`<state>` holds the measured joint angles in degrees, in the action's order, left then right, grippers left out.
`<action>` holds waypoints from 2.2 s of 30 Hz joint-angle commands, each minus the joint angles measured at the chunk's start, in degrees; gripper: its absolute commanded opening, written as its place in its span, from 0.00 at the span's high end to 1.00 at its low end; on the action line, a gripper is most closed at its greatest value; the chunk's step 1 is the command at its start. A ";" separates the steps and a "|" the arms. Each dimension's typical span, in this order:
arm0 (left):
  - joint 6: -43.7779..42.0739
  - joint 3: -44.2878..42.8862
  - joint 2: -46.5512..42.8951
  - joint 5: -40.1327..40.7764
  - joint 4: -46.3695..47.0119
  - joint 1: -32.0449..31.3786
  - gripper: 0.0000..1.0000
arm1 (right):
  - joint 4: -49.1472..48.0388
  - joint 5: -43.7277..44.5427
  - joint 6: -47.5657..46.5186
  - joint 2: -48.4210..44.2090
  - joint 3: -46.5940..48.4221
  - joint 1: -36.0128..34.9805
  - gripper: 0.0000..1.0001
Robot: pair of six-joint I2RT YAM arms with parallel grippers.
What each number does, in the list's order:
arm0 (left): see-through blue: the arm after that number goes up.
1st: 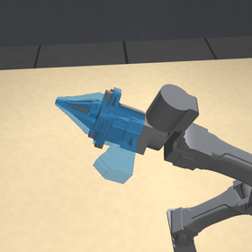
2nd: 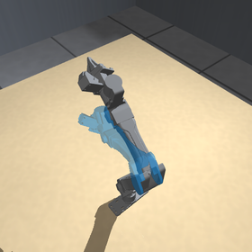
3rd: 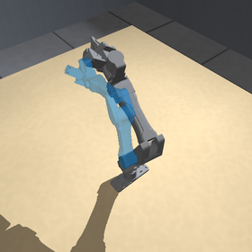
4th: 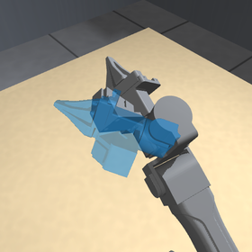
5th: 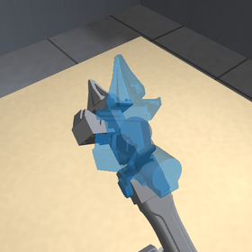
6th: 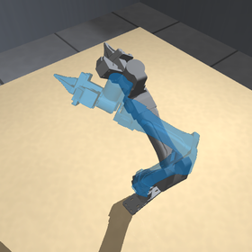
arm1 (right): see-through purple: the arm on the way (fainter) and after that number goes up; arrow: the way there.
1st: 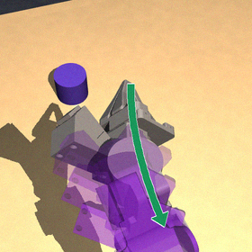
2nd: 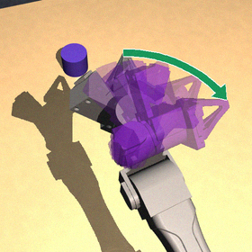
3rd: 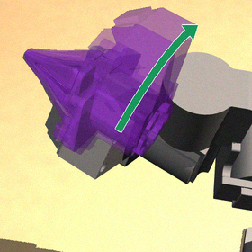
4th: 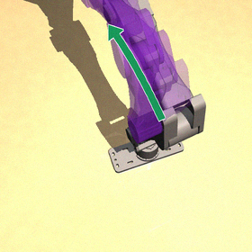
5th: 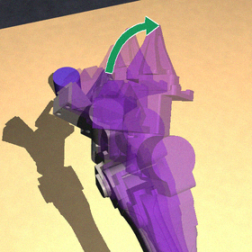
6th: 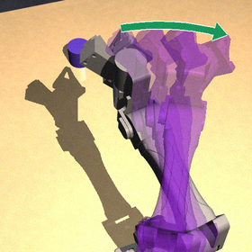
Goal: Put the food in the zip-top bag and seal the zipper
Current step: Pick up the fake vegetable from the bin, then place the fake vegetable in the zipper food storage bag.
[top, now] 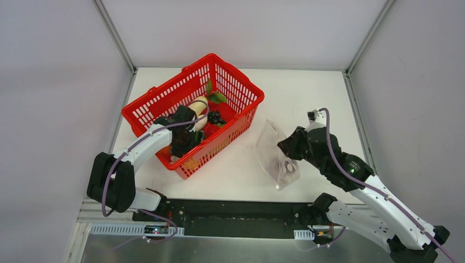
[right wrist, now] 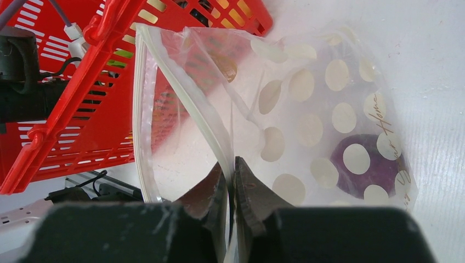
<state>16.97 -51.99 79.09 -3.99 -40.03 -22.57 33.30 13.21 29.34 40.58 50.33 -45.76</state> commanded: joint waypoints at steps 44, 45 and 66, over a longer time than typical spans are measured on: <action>2.62 -8.63 -28.66 5.08 -8.41 -0.79 0.94 | -1.29 -0.03 0.96 -0.09 0.10 -0.20 0.88; 3.03 -9.16 -29.60 4.78 -8.17 -0.81 0.93 | -1.36 -0.17 0.98 -0.02 0.12 -0.15 0.88; 15.15 -12.08 -29.10 -6.76 23.75 -19.86 0.90 | -2.94 -1.02 1.95 1.20 0.65 -0.20 0.89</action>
<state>30.06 -61.52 47.59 -11.40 -23.81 -39.53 32.67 12.56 30.46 42.06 50.13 -45.76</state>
